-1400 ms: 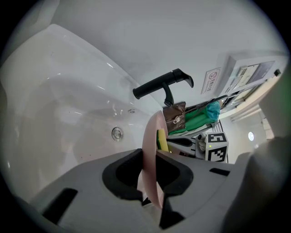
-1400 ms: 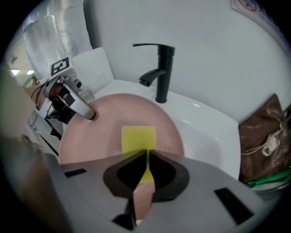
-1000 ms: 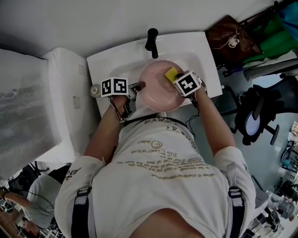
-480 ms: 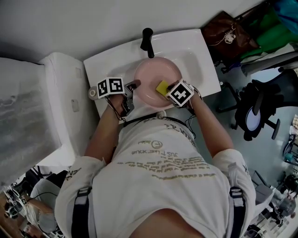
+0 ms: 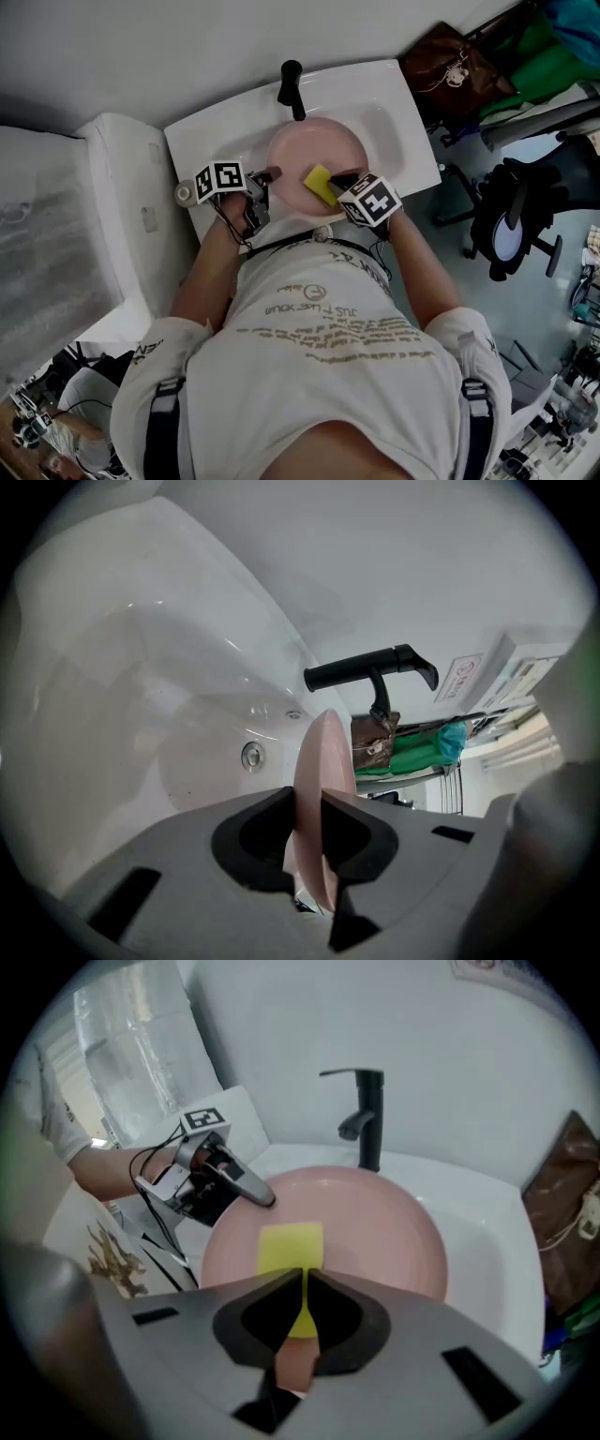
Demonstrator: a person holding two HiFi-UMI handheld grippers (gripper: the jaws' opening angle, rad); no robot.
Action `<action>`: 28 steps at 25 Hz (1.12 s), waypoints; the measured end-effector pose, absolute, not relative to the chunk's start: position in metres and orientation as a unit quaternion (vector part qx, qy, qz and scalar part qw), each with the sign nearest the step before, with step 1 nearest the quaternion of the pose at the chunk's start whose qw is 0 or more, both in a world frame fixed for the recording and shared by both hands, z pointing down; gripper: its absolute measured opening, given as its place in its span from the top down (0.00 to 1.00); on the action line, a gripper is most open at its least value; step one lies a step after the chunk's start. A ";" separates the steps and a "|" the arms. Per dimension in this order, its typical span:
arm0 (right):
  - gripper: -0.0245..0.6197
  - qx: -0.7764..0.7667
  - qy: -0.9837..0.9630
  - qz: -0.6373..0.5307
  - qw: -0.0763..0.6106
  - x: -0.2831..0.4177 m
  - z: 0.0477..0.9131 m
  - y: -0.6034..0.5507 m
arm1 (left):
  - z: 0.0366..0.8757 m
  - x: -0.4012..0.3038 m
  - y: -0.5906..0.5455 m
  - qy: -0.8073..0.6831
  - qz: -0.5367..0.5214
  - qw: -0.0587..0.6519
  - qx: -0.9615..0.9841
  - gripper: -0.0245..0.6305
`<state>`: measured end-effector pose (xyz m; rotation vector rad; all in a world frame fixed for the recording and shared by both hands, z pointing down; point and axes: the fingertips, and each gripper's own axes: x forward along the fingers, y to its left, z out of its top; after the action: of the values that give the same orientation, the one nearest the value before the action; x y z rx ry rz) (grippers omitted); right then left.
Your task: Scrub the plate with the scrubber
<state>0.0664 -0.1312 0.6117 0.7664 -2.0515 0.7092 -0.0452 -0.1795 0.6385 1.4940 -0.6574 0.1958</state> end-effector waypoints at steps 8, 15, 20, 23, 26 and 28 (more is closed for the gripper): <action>0.90 0.450 -0.820 0.243 0.256 0.096 0.562 -0.164 | 0.658 -0.054 -0.178 -0.314 0.103 0.696 0.638 0.87; 0.90 0.510 -0.814 0.231 0.153 0.113 0.529 -0.160 | 0.677 -0.053 -0.165 -0.310 0.094 0.736 0.594 0.87; 0.91 0.538 -0.805 0.219 0.122 0.124 0.519 -0.158 | 0.688 -0.054 -0.163 -0.322 0.081 0.758 0.561 0.86; 0.91 0.546 -0.799 0.228 0.107 0.129 0.517 -0.156 | 0.693 -0.055 -0.163 -0.328 0.069 0.771 0.542 0.85; 0.91 0.545 -0.796 0.242 0.103 0.131 0.519 -0.153 | 0.699 -0.059 -0.164 -0.338 0.061 0.780 0.522 0.84; 0.91 0.546 -0.795 0.245 0.101 0.132 0.519 -0.151 | 0.705 -0.060 -0.166 -0.344 0.054 0.787 0.510 0.83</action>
<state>0.1321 -0.1510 0.5194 1.6133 -2.3468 0.7240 -0.0604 -0.1656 0.7046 1.0992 -0.7419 0.1174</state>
